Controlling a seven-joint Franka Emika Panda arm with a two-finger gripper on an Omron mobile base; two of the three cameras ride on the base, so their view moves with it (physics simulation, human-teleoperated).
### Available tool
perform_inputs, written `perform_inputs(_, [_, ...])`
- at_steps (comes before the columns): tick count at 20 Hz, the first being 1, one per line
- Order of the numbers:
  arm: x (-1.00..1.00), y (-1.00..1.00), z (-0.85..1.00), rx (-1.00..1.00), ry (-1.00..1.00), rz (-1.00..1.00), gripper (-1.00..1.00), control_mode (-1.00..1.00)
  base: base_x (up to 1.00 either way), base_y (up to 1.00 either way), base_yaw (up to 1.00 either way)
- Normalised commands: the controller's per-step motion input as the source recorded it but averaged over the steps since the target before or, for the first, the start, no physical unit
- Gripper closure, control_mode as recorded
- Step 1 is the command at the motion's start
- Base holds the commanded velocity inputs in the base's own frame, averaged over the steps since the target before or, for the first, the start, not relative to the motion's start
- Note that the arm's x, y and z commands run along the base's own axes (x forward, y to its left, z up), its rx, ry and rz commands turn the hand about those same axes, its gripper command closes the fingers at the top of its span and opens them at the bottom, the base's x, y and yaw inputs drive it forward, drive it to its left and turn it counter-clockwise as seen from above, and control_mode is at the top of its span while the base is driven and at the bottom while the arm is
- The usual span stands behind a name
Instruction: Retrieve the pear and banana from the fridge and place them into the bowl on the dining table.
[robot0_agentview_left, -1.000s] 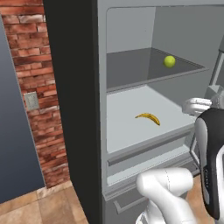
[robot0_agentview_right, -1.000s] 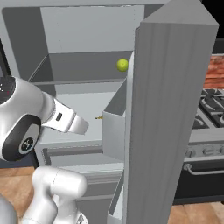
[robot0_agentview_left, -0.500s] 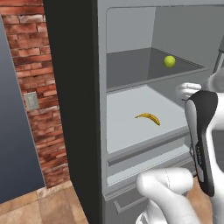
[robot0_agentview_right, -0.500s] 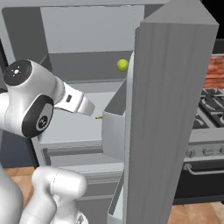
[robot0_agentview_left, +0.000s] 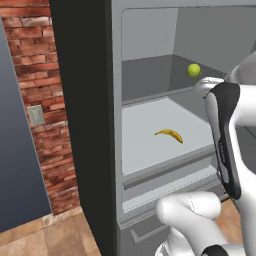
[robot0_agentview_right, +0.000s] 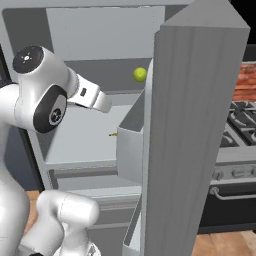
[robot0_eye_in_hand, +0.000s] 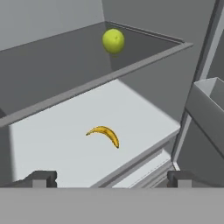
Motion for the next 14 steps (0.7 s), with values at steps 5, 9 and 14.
perform_inputs(5, [0.39,-0.03,0.05,-0.01,-0.05,0.0,-1.0,-1.0,0.0,0.0,0.0])
perform_inputs(9, [0.33,-0.12,0.0,-0.04,-0.13,0.0,-1.0,-1.0,0.0,0.0,0.0])
perform_inputs(14, [0.4,-0.21,0.0,-0.02,-0.13,0.0,-1.0,-1.0,0.0,0.0,0.0])
